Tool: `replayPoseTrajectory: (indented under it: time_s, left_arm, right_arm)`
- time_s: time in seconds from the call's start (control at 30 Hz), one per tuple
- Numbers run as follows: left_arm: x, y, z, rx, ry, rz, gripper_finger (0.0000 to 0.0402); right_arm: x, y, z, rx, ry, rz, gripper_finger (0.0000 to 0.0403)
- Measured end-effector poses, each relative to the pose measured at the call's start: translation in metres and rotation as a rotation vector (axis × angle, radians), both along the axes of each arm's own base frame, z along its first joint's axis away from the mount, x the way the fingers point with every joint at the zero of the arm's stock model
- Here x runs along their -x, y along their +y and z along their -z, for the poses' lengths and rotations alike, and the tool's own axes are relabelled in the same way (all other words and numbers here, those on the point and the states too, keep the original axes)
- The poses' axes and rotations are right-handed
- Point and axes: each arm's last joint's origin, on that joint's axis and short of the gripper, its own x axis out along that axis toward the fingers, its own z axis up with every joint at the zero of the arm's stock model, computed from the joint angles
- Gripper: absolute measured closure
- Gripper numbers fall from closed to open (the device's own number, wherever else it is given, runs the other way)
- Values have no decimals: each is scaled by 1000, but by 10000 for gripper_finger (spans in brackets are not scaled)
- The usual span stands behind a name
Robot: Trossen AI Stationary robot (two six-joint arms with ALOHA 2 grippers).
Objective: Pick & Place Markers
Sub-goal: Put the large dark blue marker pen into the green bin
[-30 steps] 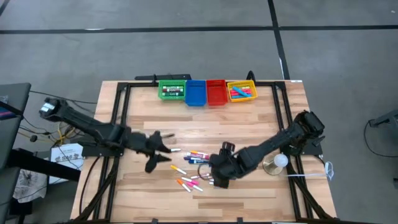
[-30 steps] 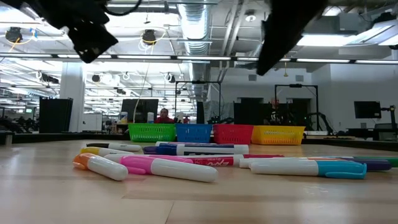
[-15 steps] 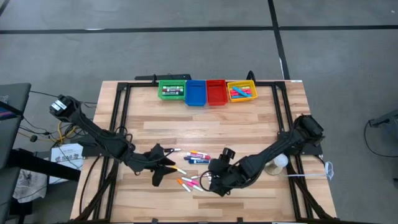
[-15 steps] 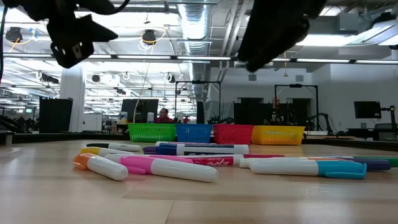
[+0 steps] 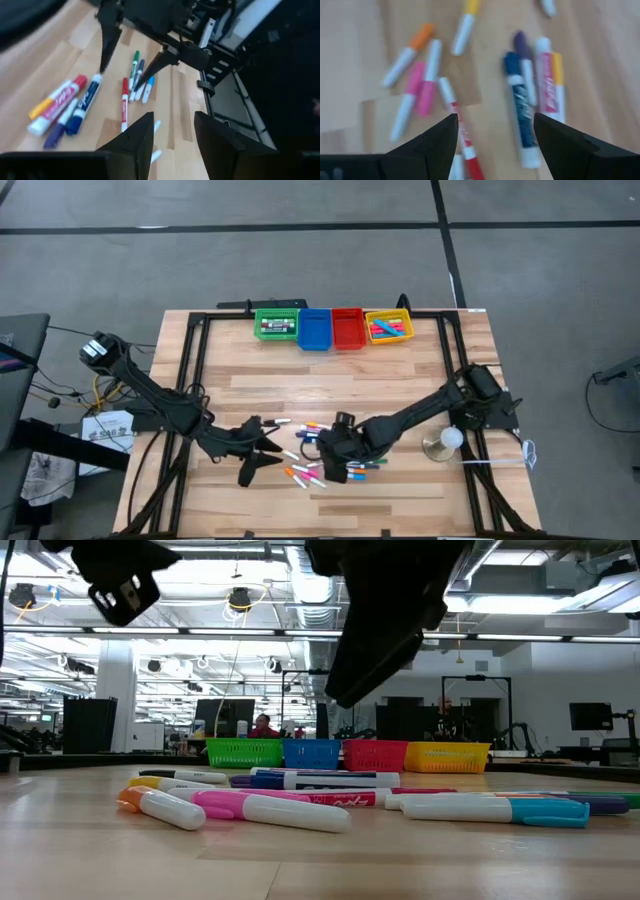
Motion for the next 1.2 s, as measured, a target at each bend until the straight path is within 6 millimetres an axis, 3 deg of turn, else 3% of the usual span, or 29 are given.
replayPoseTrajectory:
  time_s: [0.37, 0.8, 1.2]
  left_arm:
    - [5, 5, -5, -293, -55, 102, 262]
    - [6, 8, -4, -292, -56, 84, 262]
    - [7, 9, -6, -286, -63, 72, 262]
  right_arm:
    - [-12, -24, 9, -11, 31, -52, 154]
    - [-15, -13, 30, -18, 63, -49, 154]
    - [-16, -12, 29, -9, 38, -19, 154]
